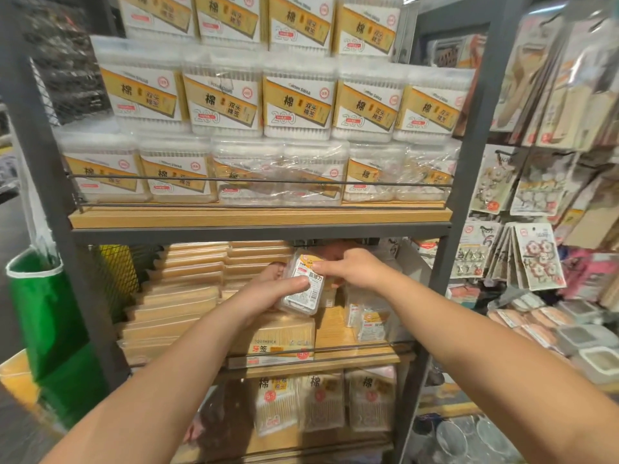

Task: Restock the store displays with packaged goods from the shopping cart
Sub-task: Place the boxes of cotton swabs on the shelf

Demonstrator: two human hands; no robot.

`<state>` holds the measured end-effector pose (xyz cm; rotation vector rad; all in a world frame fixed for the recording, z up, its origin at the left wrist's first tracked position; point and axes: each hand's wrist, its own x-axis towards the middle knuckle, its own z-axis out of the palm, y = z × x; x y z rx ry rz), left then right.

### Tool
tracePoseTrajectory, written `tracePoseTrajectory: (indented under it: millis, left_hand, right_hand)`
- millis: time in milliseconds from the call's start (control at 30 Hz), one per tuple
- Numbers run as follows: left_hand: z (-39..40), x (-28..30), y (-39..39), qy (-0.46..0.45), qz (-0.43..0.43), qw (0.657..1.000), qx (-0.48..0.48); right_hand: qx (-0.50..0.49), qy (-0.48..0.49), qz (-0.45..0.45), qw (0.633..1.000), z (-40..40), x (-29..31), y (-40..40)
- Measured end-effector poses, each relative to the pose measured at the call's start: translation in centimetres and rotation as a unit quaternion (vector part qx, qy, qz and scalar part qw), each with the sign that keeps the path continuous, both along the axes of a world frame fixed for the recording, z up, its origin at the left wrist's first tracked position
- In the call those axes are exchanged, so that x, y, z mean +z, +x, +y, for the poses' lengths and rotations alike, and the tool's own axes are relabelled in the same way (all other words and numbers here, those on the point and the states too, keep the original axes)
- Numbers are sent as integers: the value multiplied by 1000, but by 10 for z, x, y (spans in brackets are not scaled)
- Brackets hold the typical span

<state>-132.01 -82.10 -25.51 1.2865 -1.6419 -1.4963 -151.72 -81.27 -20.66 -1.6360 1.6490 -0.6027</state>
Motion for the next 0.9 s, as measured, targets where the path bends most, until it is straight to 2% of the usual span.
tracePoseTrajectory:
  millis: [133,300,567,733,900]
  left_hand:
    - [8,3,-7,-23,-1,1000,0]
    - [16,1,-17,-33,1,999,11]
    - [15,-5,-16,-93,-58,993,41]
    - [16,-6,-1,-110,-92,984,106]
    - [11,-8,21,-70,-54,978,188]
  right_hand:
    - [-1,-10,-85,996,5,-3,-6]
    - [24,-4,-133,991,6,-7,-12]
    - [47,42,-127,990,2,-9,-25]
    - [-41,27,-162,986,0,-4,-43]
    - [-62,-8,-27,998,10,7,-59]
